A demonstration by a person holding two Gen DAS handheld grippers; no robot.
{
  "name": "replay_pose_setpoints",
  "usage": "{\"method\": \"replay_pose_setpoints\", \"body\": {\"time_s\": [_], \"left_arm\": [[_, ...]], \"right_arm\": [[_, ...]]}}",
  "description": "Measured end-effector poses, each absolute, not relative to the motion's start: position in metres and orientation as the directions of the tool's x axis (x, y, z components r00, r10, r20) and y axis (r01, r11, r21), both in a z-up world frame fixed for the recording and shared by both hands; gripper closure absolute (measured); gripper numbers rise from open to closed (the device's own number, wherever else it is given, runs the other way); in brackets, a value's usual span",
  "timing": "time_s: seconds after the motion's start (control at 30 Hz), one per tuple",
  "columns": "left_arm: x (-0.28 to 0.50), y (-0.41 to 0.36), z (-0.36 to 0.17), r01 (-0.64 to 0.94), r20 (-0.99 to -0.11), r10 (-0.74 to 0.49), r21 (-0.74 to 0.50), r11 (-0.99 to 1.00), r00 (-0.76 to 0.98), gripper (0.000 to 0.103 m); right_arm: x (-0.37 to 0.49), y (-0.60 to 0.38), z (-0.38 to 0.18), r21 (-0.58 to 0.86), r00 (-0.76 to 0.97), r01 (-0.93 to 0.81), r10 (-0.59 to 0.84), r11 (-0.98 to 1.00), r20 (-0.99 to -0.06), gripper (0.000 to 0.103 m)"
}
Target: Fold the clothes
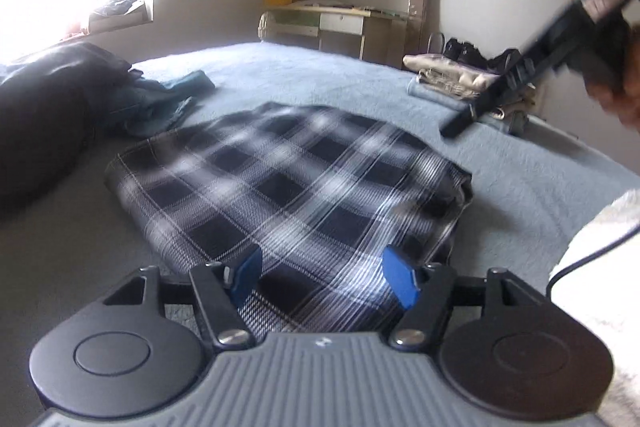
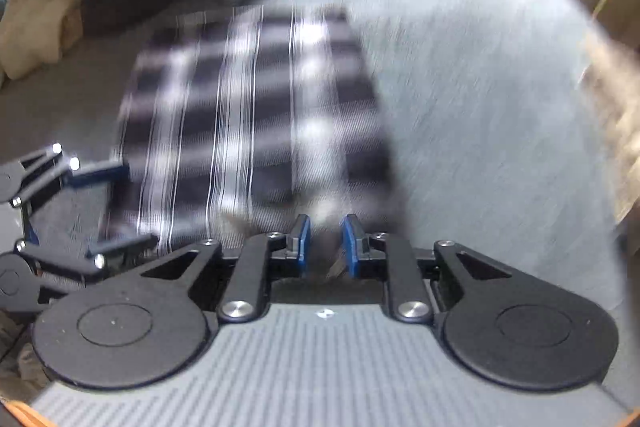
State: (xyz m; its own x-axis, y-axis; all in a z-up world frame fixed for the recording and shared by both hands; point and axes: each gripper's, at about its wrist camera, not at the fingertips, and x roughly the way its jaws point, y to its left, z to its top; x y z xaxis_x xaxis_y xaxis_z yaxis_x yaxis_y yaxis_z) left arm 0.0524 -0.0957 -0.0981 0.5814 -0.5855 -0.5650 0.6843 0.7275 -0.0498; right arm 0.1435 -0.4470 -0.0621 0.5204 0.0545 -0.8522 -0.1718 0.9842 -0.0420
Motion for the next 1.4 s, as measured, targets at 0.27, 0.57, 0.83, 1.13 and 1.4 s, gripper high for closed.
{"method": "replay_pose_setpoints", "body": {"time_s": [0.27,0.57,0.83,1.13,1.4], "left_arm": [[0.052,-0.101,-0.104,0.673,-0.595,-0.581,-0.089,0.735,0.555,0.031],[0.06,-0.094,-0.104,0.655,-0.59,-0.612,-0.178,0.735,0.526,0.031],[0.065,-0.091,-0.104,0.633,-0.587,-0.627,-0.236,0.738,0.512,0.031],[0.064,-0.091,-0.105,0.628,-0.589,-0.622,-0.234,0.742,0.516,0.031],[0.062,-0.092,-0.105,0.626,-0.593,-0.619,-0.233,0.744,0.515,0.031]], "right_arm": [[0.187,-0.451,-0.062,-0.017,0.622,-0.158,0.086,0.987,-0.778,0.079],[0.203,-0.428,-0.098,-0.075,0.624,-0.142,0.03,0.987,-0.781,0.079],[0.229,-0.432,-0.098,0.018,0.672,-0.092,0.075,0.996,-0.737,0.08],[0.242,-0.449,-0.095,0.157,0.693,-0.014,0.122,0.988,-0.711,0.079],[0.285,-0.444,-0.127,0.178,0.676,-0.02,0.145,0.984,-0.722,0.079]]}}
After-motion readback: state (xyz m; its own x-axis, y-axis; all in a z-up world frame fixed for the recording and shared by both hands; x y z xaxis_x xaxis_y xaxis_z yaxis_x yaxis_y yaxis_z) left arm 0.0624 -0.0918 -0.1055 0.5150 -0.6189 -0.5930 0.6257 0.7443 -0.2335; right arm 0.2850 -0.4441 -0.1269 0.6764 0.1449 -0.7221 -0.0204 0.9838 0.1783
